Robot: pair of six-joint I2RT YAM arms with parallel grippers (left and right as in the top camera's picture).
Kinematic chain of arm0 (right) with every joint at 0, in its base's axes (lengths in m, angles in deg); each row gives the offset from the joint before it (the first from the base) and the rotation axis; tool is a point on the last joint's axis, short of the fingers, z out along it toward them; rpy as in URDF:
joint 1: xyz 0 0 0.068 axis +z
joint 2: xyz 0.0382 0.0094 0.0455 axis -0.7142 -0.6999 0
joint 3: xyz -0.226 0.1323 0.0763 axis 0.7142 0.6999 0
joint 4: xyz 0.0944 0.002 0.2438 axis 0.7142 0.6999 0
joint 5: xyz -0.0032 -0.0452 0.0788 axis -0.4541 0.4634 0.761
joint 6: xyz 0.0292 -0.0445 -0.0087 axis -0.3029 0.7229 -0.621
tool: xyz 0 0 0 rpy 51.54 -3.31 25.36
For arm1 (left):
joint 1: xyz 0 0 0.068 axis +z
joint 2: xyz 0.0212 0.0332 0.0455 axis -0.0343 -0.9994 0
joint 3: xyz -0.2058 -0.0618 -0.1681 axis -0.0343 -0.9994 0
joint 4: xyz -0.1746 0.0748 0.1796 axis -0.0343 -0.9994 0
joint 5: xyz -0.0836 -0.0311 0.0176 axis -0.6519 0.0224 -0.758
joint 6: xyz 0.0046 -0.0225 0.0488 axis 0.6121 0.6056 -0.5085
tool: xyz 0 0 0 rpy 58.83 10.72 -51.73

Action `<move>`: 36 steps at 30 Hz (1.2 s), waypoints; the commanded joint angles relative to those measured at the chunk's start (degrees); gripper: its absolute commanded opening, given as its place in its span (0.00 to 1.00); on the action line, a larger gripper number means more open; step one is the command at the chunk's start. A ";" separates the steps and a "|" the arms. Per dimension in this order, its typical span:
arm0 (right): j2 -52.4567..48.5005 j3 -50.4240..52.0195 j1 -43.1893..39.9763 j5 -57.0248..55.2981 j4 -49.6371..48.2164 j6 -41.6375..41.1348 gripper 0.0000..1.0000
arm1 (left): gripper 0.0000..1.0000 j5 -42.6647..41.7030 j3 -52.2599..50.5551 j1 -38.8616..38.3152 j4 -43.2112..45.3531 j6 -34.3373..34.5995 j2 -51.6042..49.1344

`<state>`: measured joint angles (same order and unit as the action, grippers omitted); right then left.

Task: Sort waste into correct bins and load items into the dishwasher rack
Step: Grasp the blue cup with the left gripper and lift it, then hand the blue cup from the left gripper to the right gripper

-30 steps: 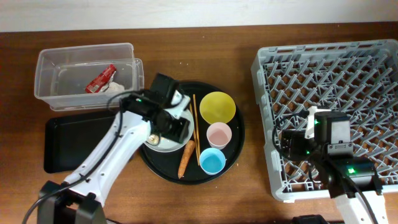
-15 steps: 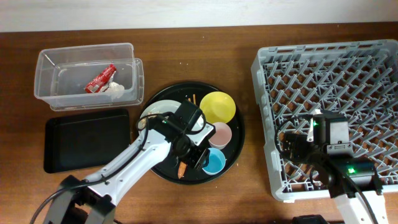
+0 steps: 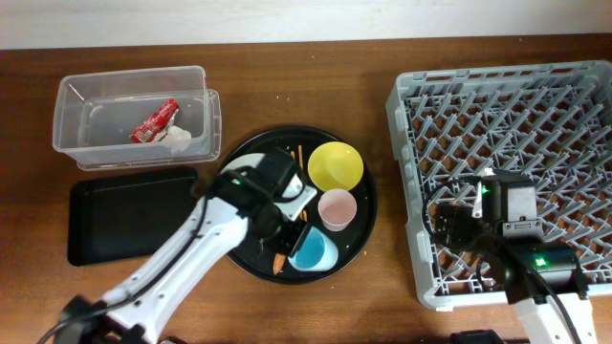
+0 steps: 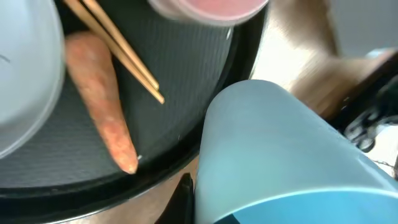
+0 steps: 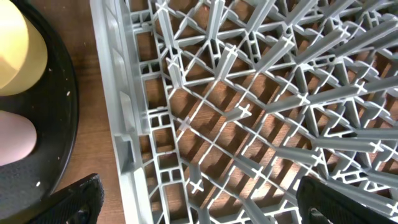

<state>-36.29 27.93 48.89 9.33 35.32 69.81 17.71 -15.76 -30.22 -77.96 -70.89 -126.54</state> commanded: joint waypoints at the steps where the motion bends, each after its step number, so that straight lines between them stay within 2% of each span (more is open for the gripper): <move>1: 0.22 -0.98 -0.07 -0.68 -1.84 -0.72 0.98 | 0.00 -4.07 6.86 3.56 -0.74 -1.81 2.08; 2: 0.22 -0.98 -0.07 -0.31 -3.23 -0.72 0.99 | 0.00 -4.26 8.96 5.62 -0.11 -2.03 2.05; 4: -0.15 -0.98 -0.07 5.49 -9.20 -0.24 0.98 | 0.00 -6.45 10.60 9.99 7.15 -2.01 2.05; 6: -3.15 -0.98 -0.07 13.81 -14.56 0.31 0.98 | 0.00 -16.20 10.60 13.70 15.67 -2.01 1.27; 7: -5.53 -0.98 -0.07 20.96 -17.27 2.60 0.98 | 0.00 -20.11 10.60 14.32 18.43 -2.01 0.31; 9: -10.49 -0.98 -0.07 40.26 -23.91 4.61 0.98 | 0.00 -35.78 10.60 15.43 26.08 -2.01 -4.94; 11: -11.34 -0.98 -0.07 51.15 -28.74 7.65 0.98 | 0.00 -45.46 10.60 16.33 30.03 -1.99 -8.24; 18: -11.34 -0.96 -0.04 69.57 -38.42 15.08 0.98 | 0.00 -61.51 10.60 16.92 31.87 -1.95 -10.19; 21: -11.34 -0.96 0.00 76.08 -43.82 15.02 0.98 | 0.00 -61.70 10.60 15.39 31.87 -1.31 -10.19; 26: -11.34 -0.96 0.07 80.67 -45.64 15.04 1.00 | 0.00 -60.57 10.60 10.21 32.59 -1.31 -10.19; 32: -11.34 -0.92 0.07 84.06 -44.46 14.78 0.92 | 0.00 -60.61 10.60 10.16 33.00 -0.87 -10.19; 35: -11.41 -0.79 0.07 84.02 -43.87 14.80 0.91 | 0.00 -62.14 10.60 10.16 38.16 4.24 -10.19; 36: -11.41 -0.79 0.04 83.93 -43.91 14.82 0.88 | 0.00 -62.12 10.60 10.16 38.93 4.68 -10.19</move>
<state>-47.88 27.60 48.67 91.95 -8.73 84.93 -42.31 -5.75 -20.06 -40.56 -69.06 -136.55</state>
